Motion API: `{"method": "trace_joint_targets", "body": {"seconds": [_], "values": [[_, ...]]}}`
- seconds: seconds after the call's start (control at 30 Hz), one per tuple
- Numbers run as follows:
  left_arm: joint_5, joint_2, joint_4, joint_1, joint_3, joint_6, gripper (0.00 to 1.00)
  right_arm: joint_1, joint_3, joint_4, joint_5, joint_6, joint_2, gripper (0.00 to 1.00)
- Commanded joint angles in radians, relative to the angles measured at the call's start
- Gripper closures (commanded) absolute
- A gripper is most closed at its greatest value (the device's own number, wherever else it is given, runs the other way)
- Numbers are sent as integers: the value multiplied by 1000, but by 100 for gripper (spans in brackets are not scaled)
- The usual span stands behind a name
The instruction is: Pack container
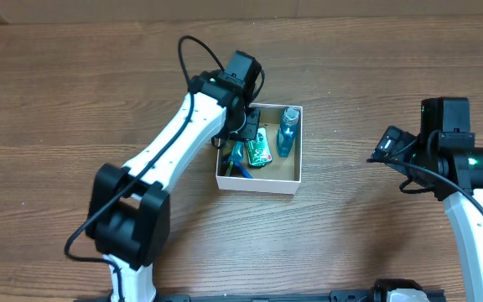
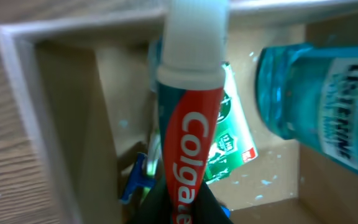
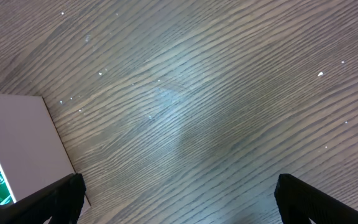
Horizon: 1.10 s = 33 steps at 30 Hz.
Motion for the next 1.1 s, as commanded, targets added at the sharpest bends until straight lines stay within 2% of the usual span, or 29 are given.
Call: {"method": "trace_joint_targets", "body": {"seconds": [0.0, 0.03, 0.13, 0.17, 0.27, 0.4, 0.47, 0.53, 0.63, 0.73, 0.77, 0.8, 0.93, 1.07], "values": [[53, 15, -16, -1, 9, -18, 67, -3, 2, 4, -5, -6, -7, 0], [53, 7, -20, -2, 9, -13, 57, -3, 2, 4, -5, -6, -7, 0], [46, -47, -43, -1, 27, 10, 41, -3, 2, 4, -5, -6, -7, 0], [35, -75, -56, -1, 40, 14, 39, -3, 2, 4, -5, -6, -7, 0], [-116, -207, -115, 1, 80, 13, 36, -3, 2, 5, -4, -6, -7, 0], [-240, -406, -152, 44, 80, 14, 30, -3, 3, 61, -4, -6, -8, 0], [-244, -494, -156, 99, 80, 39, 29, 3, 5, 157, -19, -16, -8, 0], [-244, -553, -153, 173, 80, 64, 28, 11, 5, 299, -97, -92, -8, 0], [-228, -573, -142, 290, 79, 98, 26, 14, 5, 458, -130, -135, -7, 0], [-139, -565, -117, 418, 70, 142, 25, 14, 5, 566, -135, -134, -7, 0], [-129, -558, -116, 449, 70, 141, 16, 14, 5, 592, -135, -134, -7, 0], [-131, -548, -118, 484, 70, 141, 0, 14, 5, 624, -136, -134, -7, 0], [-131, -523, -124, 542, 70, 141, 0, 14, 5, 619, -136, -134, -6, 0], [-178, -515, -172, 543, 70, 174, 0, 14, 5, 512, -110, -89, -17, 0]]}}
